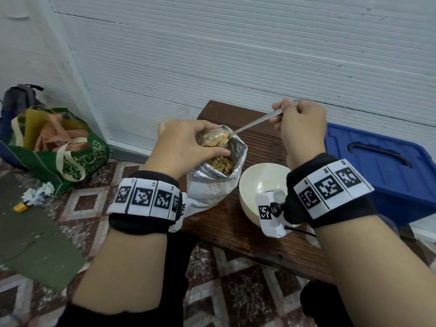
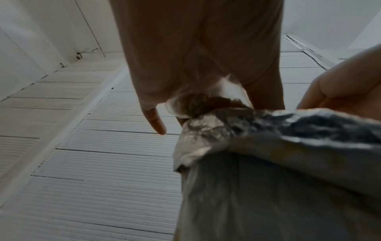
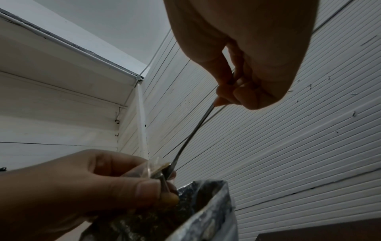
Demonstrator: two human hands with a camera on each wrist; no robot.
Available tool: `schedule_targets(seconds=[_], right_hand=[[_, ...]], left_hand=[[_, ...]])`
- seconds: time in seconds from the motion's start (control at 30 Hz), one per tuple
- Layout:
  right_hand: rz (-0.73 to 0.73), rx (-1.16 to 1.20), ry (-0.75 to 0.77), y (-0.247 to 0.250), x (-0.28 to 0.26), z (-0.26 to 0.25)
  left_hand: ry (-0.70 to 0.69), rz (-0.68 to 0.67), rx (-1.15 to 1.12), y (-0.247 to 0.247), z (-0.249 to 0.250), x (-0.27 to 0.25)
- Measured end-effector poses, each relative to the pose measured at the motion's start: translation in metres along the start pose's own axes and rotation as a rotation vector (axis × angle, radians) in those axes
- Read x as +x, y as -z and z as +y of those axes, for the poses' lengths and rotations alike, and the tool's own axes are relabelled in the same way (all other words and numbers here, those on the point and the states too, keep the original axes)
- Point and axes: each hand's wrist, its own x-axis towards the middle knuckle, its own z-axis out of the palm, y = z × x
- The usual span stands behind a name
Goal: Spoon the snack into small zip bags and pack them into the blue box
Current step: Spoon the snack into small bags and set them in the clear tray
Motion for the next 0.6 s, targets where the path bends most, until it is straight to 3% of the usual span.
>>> schedule_targets(seconds=[0.2,0.43,0.6], right_hand=[[-0.029,0.037,0.041,-0.001,-0.001,-0.002],[-0.104,0.203,0.379,0.004,-0.011,-0.011],[0.014,0.290,0.496,0.010,-0.009,-0.017]], left_hand=[[-0.040,0.001,-0.007,-0.005,0.007,-0.001],[0.032,0.097,-0.131,-0.006,0.010,-0.001],[0.107,0.213,-0.274,0.001,0.002,-0.002]])
